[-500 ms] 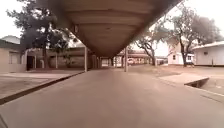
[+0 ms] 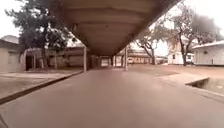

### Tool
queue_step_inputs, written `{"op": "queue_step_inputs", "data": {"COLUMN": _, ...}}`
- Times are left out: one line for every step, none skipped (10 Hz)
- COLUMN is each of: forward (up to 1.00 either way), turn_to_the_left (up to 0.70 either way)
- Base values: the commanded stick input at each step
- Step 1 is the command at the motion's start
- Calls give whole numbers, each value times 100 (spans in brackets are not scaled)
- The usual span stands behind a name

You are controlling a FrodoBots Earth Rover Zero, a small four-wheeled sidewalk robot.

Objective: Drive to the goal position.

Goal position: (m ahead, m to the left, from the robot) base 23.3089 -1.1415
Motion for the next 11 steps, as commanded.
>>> {"op": "queue_step_inputs", "data": {"forward": 70, "turn_to_the_left": 0}}
{"op": "queue_step_inputs", "data": {"forward": 70, "turn_to_the_left": 0}}
{"op": "queue_step_inputs", "data": {"forward": 70, "turn_to_the_left": 0}}
{"op": "queue_step_inputs", "data": {"forward": 70, "turn_to_the_left": 0}}
{"op": "queue_step_inputs", "data": {"forward": 70, "turn_to_the_left": 0}}
{"op": "queue_step_inputs", "data": {"forward": 70, "turn_to_the_left": 0}}
{"op": "queue_step_inputs", "data": {"forward": 70, "turn_to_the_left": 0}}
{"op": "queue_step_inputs", "data": {"forward": 70, "turn_to_the_left": 0}}
{"op": "queue_step_inputs", "data": {"forward": 70, "turn_to_the_left": 0}}
{"op": "queue_step_inputs", "data": {"forward": 70, "turn_to_the_left": 0}}
{"op": "queue_step_inputs", "data": {"forward": 70, "turn_to_the_left": 0}}
